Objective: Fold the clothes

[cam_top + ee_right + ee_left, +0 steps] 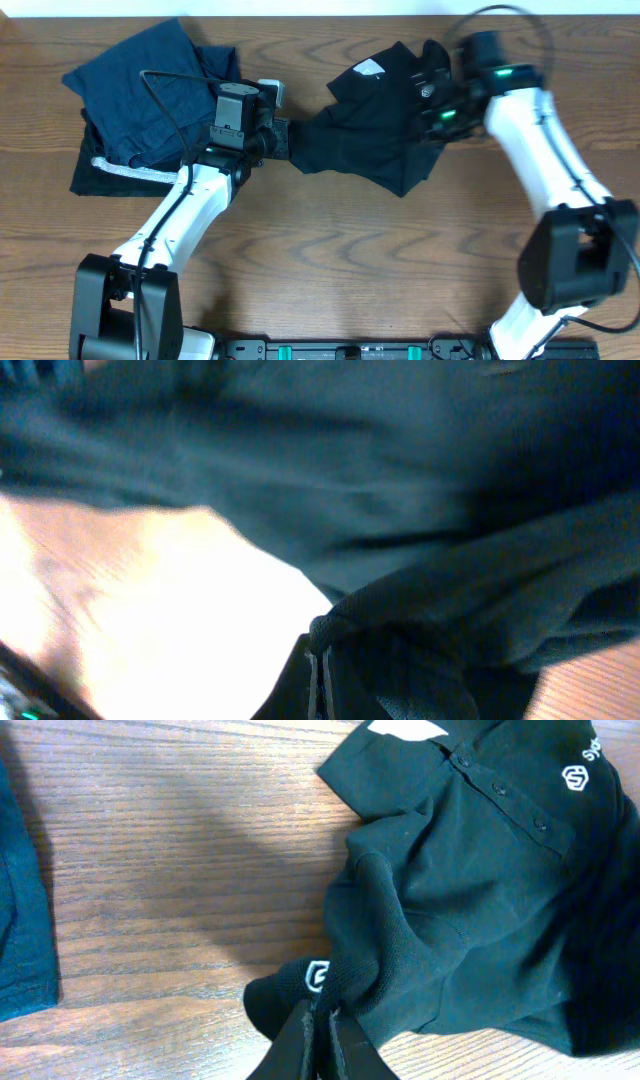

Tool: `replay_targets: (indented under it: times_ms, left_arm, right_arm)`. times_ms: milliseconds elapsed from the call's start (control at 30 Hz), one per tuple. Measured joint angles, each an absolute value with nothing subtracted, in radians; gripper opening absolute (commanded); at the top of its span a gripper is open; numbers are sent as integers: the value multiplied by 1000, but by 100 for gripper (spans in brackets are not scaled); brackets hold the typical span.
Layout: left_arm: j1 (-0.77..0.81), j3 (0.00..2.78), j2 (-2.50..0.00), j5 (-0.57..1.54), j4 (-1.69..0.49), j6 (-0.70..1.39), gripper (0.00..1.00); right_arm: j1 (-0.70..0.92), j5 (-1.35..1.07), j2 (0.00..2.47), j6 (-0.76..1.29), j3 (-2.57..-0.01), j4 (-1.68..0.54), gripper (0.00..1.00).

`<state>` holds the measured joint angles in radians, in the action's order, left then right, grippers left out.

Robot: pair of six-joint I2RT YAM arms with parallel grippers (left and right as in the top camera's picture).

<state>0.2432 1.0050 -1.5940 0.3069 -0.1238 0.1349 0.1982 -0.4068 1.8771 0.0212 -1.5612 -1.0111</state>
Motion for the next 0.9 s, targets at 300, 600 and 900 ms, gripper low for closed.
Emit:
replay_targets:
  times_ms: [300, 600, 900]
  left_arm:
    - [243, 1005, -1594, 307, -124, 135, 6]
    - [243, 1005, -1594, 284, -124, 135, 6]
    - [243, 1005, -1594, 258, -148, 135, 6]
  right_arm:
    - [454, -310, 1993, 27, -1552, -1026, 36]
    - [452, -298, 1998, 14, -1594, -1141, 54]
    - [326, -297, 1939, -14, -1641, -1195, 35]
